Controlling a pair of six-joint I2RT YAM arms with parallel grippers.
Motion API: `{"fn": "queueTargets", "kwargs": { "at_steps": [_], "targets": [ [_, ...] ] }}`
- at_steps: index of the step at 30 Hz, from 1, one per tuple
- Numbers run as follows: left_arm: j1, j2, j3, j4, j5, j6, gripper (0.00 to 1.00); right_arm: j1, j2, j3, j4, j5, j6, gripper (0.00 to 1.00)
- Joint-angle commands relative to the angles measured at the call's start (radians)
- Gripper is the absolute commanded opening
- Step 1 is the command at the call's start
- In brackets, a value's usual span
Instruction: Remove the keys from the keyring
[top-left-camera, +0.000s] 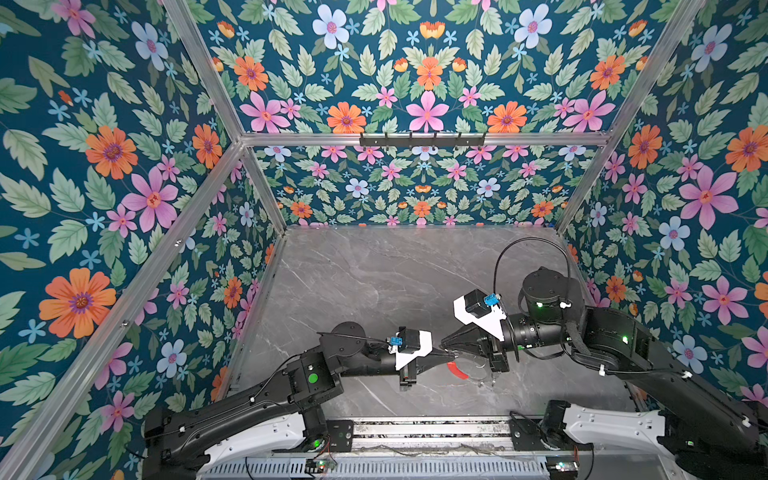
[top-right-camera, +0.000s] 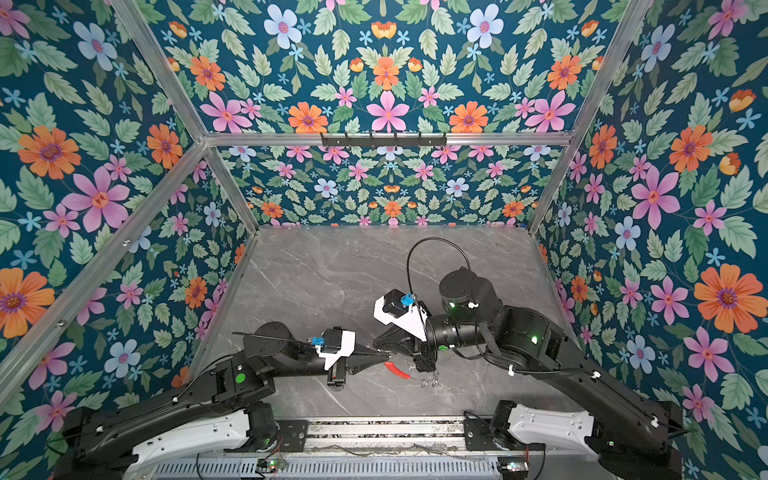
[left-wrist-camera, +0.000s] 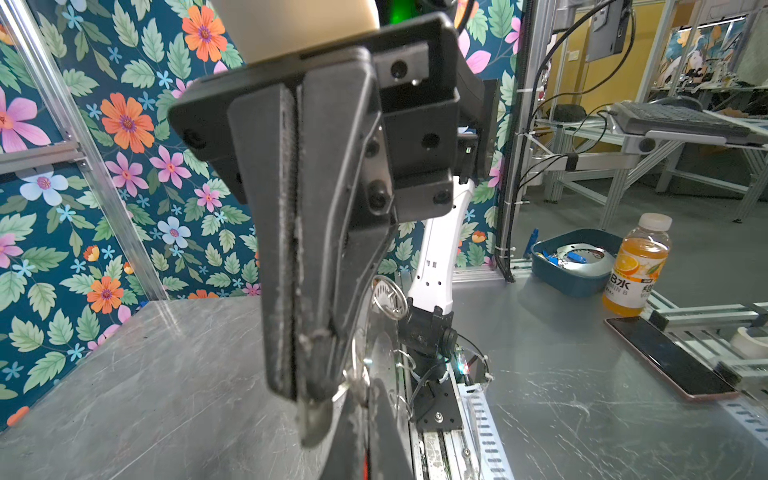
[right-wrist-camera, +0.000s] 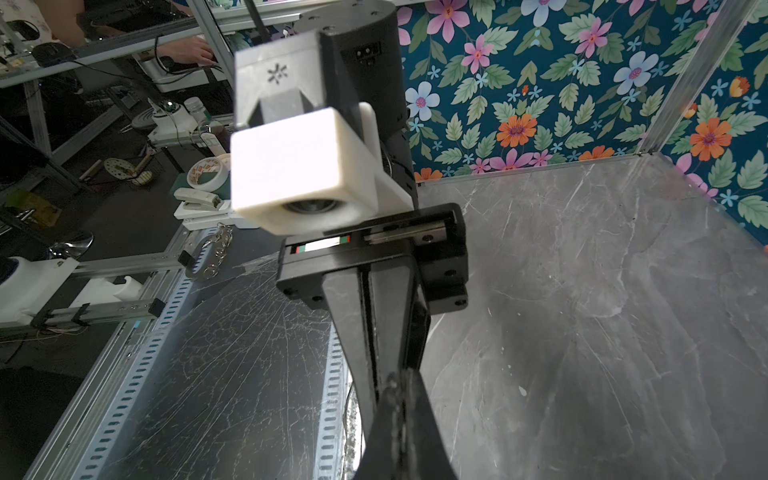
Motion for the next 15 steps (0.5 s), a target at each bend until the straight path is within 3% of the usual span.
{"fn": "queueTargets", "kwargs": {
  "at_steps": [1,15],
  "targets": [
    [0.003,-0.010,-0.016,0.086,-0.059,-0.020,0.00,0.005,0.014,0.018,0.039,-0.064,0.014,0.11],
    [0.003,-0.054,-0.063,0.129,-0.086,-0.048,0.00,0.005,0.005,0.030,0.095,0.059,0.059,0.38]
  ]
}}
